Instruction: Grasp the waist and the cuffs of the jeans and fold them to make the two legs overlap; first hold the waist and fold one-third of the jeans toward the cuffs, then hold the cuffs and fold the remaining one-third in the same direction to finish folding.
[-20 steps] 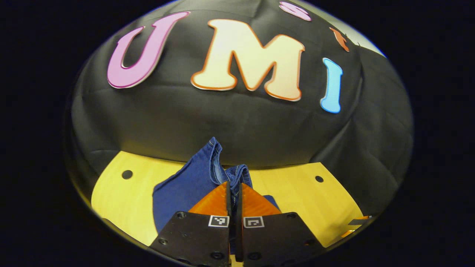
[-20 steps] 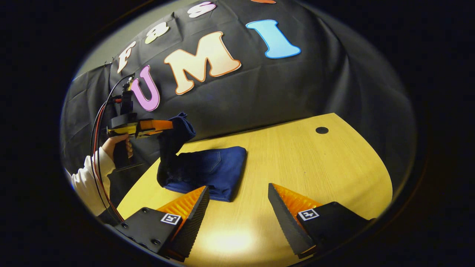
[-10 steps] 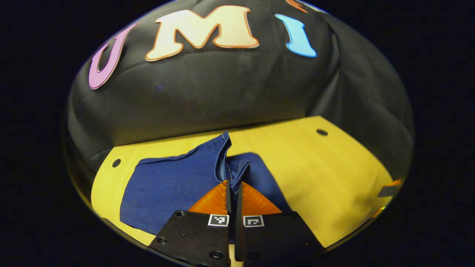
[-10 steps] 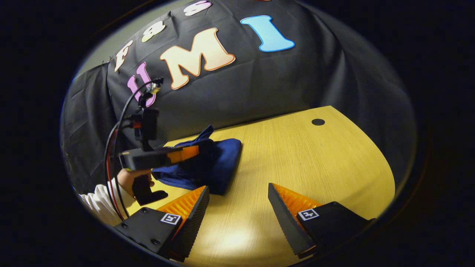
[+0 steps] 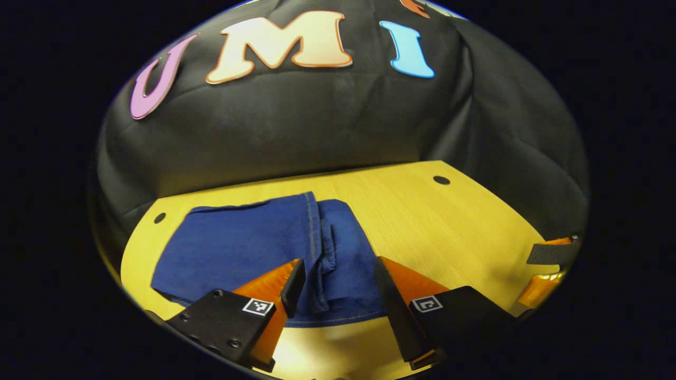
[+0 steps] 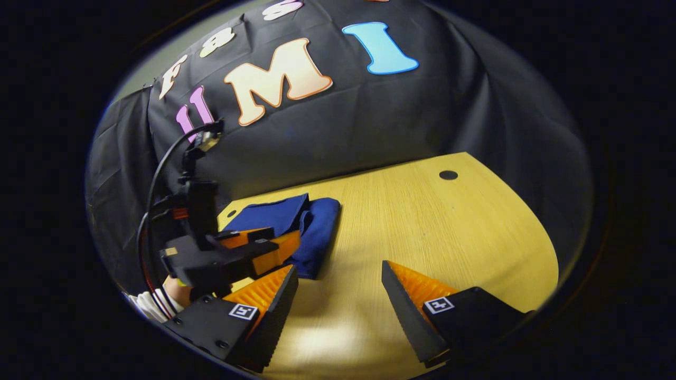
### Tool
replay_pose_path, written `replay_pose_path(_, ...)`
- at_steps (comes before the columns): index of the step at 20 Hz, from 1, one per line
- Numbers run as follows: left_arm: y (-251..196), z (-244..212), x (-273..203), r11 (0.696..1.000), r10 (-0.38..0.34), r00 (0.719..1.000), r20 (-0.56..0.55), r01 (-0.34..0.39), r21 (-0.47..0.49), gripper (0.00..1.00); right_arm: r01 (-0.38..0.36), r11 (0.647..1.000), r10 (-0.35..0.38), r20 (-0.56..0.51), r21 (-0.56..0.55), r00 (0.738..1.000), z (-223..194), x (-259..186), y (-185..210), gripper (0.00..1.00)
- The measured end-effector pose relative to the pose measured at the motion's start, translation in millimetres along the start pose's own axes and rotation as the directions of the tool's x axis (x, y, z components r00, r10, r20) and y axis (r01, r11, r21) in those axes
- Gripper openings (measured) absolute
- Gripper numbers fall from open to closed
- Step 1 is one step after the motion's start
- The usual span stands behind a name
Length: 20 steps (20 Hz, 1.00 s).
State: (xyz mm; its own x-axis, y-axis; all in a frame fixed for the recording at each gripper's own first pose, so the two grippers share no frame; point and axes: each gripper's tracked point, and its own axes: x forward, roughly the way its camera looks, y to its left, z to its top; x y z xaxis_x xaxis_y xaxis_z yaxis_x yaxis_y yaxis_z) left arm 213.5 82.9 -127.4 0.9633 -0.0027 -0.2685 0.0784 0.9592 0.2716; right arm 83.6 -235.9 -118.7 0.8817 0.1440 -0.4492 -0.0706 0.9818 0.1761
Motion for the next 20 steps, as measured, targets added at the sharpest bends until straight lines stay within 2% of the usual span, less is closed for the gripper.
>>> replay_pose_path(4, 53.9, 13.9, -64.6, 0.999, 0.039, 0.998, 0.051, -0.038, -0.028, 0.83, 0.001, 1.000, -0.002, 0.068, 0.010, 0.998, 16.3, -9.8, 39.5, 0.98)
replay_pose_path(7, 103.0, 18.5, -107.0, 0.996, 0.089, 0.993, 0.074, -0.089, 0.006, 0.83, -0.004, 1.000, 0.001, 0.133, 0.025, 0.991, 28.6, -21.7, 75.2, 0.98)
replay_pose_path(8, 116.2, 22.5, -116.3, 0.995, 0.098, 0.991, 0.091, -0.100, 0.014, 0.83, -0.006, 1.000, 0.002, 0.148, 0.028, 0.989, 32.1, -23.2, 86.3, 0.94)
replay_pose_path(9, 125.4, 22.5, -125.4, 0.995, 0.100, 0.990, 0.098, -0.101, 0.008, 0.83, -0.003, 1.000, -0.001, 0.158, 0.025, 0.987, 34.0, -26.2, 95.9, 0.98)
replay_pose_path(14, 155.1, 16.6, -154.8, 0.993, 0.098, 0.988, 0.121, -0.088, -0.085, 0.82, 0.022, 0.999, -0.013, 0.245, -0.035, 0.970, 50.3, -42.5, 135.4, 0.98)
replay_pose_path(17, 165.3, 15.7, -159.5, 0.993, 0.086, 0.988, 0.127, -0.074, -0.090, 0.82, 0.046, 0.998, -0.029, 0.272, -0.054, 0.962, 54.3, -47.2, 149.8, 0.98)
replay_pose_path(18, 167.8, 16.7, -159.0, 0.994, 0.080, 0.988, 0.132, -0.069, -0.087, 0.87, 0.050, 0.997, -0.030, 0.281, -0.065, 0.959, 56.5, -50.3, 154.9, 0.98)
replay_pose_path(20, 168.8, 13.5, -159.4, 0.995, 0.059, 0.990, 0.126, -0.048, -0.084, 0.82, 0.074, 0.994, -0.046, 0.291, -0.086, 0.955, 59.5, -54.5, 159.6, 0.98)
